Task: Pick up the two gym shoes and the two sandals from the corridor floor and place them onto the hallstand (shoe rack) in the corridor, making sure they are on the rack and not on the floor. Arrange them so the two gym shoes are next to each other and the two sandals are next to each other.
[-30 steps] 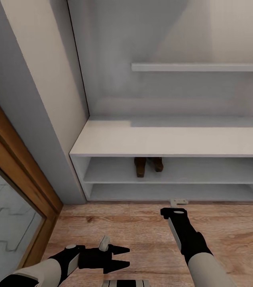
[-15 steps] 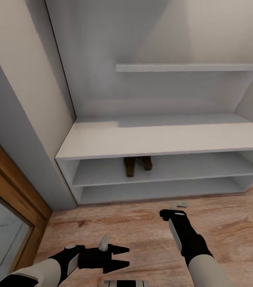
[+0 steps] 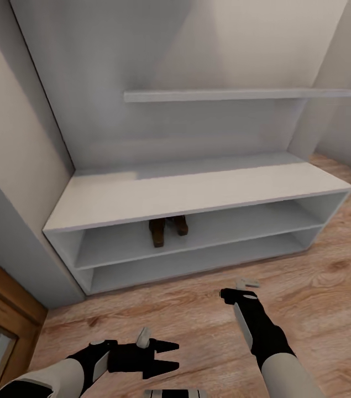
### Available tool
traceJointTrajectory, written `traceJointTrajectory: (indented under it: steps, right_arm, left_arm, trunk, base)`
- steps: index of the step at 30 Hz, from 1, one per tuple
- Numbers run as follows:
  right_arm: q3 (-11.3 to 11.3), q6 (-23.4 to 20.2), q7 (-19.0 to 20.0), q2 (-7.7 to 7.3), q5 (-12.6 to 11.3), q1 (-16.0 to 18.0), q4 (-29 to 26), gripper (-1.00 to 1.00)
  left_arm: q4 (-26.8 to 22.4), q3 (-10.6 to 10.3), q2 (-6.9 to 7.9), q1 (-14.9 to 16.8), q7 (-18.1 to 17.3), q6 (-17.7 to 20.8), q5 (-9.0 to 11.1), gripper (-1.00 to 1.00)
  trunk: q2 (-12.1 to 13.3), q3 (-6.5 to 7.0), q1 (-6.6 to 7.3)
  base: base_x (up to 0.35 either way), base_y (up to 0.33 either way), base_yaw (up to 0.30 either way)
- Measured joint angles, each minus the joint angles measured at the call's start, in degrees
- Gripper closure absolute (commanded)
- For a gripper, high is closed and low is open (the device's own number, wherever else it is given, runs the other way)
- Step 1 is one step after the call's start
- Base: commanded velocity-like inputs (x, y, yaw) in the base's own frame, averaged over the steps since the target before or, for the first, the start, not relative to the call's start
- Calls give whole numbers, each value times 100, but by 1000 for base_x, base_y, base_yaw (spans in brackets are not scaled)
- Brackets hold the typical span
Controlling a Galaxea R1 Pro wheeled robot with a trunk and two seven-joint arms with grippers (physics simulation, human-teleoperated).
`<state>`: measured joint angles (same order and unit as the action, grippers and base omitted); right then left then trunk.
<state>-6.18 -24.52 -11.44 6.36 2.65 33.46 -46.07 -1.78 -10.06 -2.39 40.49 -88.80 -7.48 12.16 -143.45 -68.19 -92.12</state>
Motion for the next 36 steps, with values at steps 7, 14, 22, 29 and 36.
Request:
traceJointTrajectory:
  steps: [7, 14, 22, 29, 36]
  right_arm:
    - [0, 4, 1, 0, -2, 0, -1, -100]
    - [0, 6, 1, 0, -3, 0, 0, -100]
    - [0, 5, 1, 0, -3, 0, 0, -100]
    - [0, 6, 1, 0, -3, 0, 0, -100]
    - [0, 5, 1, 0, -3, 0, 0, -100]
  left_arm:
    - [0, 0, 1, 0, -2, -1, -3, -100]
    - [0, -11, -6, 0, 0, -1, -4, -100]
    - [0, -9, -8, 0, 0, -1, 1, -100]
    - [0, -3, -1, 0, -7, 3, 2, -100]
    - [0, -6, -1, 0, -6, 8, 3, -100]
  trunk:
    - [0, 20, 0]
    - [0, 41, 0]
    - [0, 66, 0]
    - [0, 87, 0]
    - [0, 108, 0]
  base:
    - [0, 0, -287]
    - [0, 0, -287]
    - [0, 0, -287]
    - [0, 0, -287]
    - [0, 0, -287]
